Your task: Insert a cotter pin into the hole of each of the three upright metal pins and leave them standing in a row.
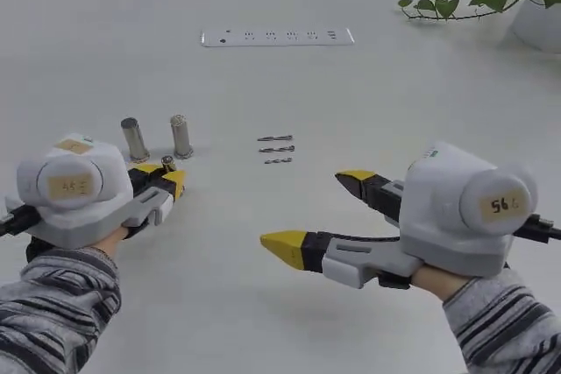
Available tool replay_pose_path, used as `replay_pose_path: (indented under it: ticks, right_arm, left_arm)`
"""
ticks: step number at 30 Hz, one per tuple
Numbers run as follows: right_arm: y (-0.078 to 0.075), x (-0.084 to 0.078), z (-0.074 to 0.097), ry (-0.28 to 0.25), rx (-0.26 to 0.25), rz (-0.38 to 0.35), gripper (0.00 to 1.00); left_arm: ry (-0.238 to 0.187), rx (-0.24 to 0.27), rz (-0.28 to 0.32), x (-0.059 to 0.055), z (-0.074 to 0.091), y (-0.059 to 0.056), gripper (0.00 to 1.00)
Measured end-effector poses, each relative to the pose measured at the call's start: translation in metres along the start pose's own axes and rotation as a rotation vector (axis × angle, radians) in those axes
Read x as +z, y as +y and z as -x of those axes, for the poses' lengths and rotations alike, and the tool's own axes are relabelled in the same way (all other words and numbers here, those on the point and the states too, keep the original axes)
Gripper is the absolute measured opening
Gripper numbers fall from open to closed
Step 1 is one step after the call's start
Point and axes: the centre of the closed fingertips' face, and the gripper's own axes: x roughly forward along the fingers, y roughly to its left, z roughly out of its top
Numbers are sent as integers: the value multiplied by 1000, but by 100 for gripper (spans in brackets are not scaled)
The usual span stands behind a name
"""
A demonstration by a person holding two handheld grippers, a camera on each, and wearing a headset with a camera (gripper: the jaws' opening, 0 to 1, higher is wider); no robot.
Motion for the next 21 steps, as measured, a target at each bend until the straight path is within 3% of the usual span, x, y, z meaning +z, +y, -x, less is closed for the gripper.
replay_pose_path:
  ticks: [13, 21]
  right_arm:
    - [2, 0, 3, 1, -2, 6, 76]
    - [1, 0, 5, -4, -6, 10, 75]
  left_arm:
    - [3, -30, -4, -2, -1, -28, 5]
    - [9, -27, -44, -5, -1, -36, 5]
